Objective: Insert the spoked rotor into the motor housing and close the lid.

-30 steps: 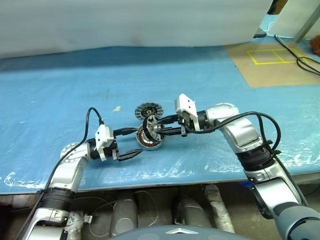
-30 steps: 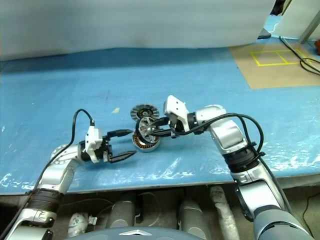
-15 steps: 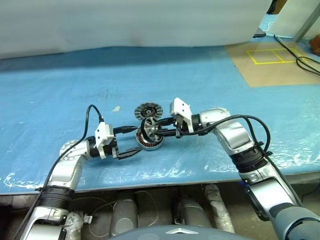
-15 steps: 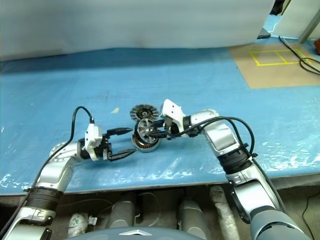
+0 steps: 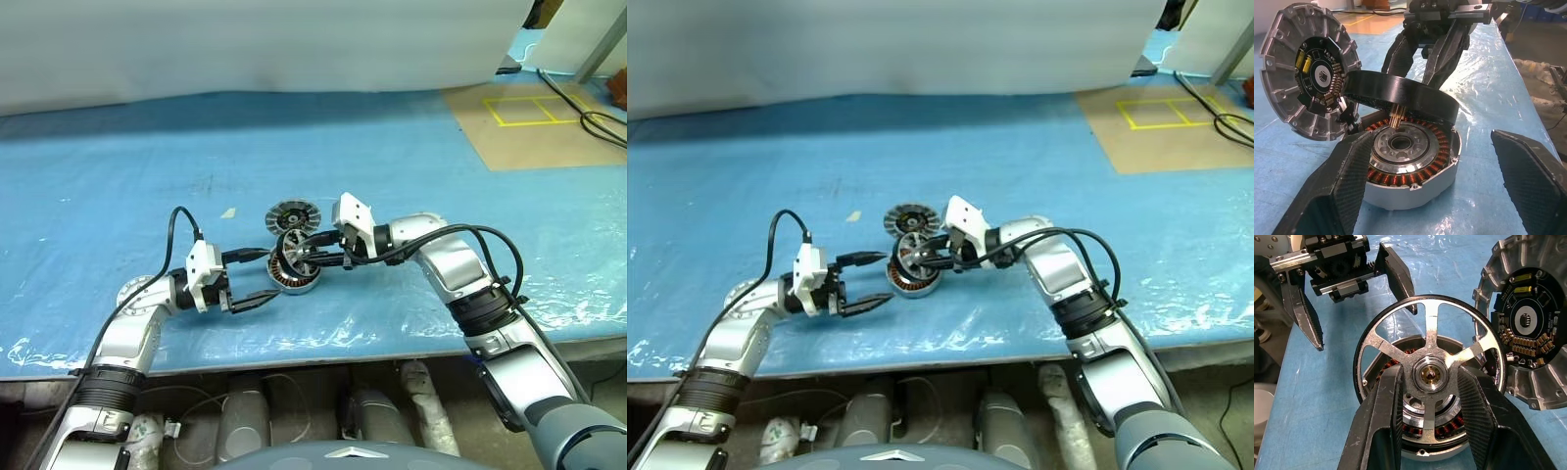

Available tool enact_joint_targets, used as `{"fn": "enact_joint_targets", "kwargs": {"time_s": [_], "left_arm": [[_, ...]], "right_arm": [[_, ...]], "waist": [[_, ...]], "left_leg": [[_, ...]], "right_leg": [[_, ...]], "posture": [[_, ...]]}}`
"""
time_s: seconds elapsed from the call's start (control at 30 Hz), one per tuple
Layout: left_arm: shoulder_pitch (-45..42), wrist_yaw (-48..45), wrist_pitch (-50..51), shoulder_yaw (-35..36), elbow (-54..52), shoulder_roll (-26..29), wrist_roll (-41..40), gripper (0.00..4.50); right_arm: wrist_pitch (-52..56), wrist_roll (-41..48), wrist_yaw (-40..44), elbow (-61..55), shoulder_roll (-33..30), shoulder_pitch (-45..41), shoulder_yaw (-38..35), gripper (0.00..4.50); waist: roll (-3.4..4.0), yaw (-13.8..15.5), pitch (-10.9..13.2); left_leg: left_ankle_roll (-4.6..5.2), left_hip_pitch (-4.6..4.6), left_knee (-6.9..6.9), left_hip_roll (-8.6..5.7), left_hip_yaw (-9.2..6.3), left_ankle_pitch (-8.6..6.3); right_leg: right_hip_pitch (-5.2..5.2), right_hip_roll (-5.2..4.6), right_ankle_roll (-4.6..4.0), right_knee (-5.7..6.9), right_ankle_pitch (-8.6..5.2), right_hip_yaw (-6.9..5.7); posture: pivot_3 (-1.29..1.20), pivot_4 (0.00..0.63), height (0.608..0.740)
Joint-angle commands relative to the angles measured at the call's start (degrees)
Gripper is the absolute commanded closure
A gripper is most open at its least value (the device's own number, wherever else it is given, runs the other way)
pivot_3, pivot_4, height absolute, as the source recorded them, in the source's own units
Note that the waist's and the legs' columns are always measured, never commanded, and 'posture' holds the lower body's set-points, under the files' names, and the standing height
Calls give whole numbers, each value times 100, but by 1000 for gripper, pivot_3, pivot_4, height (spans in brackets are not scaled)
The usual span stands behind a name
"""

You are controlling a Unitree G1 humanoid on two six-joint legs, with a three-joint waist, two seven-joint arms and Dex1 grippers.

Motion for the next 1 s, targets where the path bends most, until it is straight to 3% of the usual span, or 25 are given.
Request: {"fn": "enact_joint_targets", "kwargs": {"time_s": [0.03, 0.17, 0.27, 0.37, 0.77, 0.9, 1.0], "left_arm": [[-15, -14, -108, 94, -47, 31, -58, 417], [-43, -17, -132, 85, -4, 16, -48, 417], [-45, -23, -144, 83, 15, 10, -46, 417], [-46, -21, -152, 81, 29, 2, -44, 417], [-32, -23, -152, 77, 41, -6, -56, 417], [-32, -10, -141, 74, 25, -15, -61, 417], [-20, -2, -131, 78, 6, -17, -69, 417]], "right_arm": [[-29, 19, 29, -117, -5, -94, -1, 2873], [-144, -13, 101, -103, -14, -81, 42, 2873], [-196, -14, 49, -80, 13, -100, -7, 2198], [-70, -32, -39, -59, 18, -168, -28, 1246], [116, 226, -12, -186, 15, -222, -251, 1246], [132, 430, 142, -354, -3, -106, -282, 2120], [216, 434, 51, -330, 79, -67, -203, 3204]], "waist": [[0, 0, 0], [0, 0, 0], [0, 0, 0], [0, 0, 0], [0, 0, 0], [0, 1, 0], [0, 0, 0]], "left_leg": [[0, 0, 0, 0, 0, 0], [0, 0, 0, 0, 0, 0], [0, -1, 0, 0, 0, 0], [0, -1, 0, 0, 0, 0], [0, -1, 0, 0, 0, 0], [0, -1, -1, 1, 0, 0], [0, -1, -1, 1, 0, 0]], "right_leg": [[0, 0, 0, 0, 0, 0], [0, 0, 0, 0, 0, 0], [-1, 0, 0, 0, 0, 0], [-1, 0, 0, 0, 0, 0], [-1, 0, 0, 0, 0, 0], [-2, 0, 0, 0, 0, 0], [-2, 0, 0, 0, 0, 0]], "posture": [[0, 150, 740], [0, 150, 740], [0, 150, 740], [0, 150, 740], [0, 150, 740], [0, 150, 740], [0, 150, 740]]}}
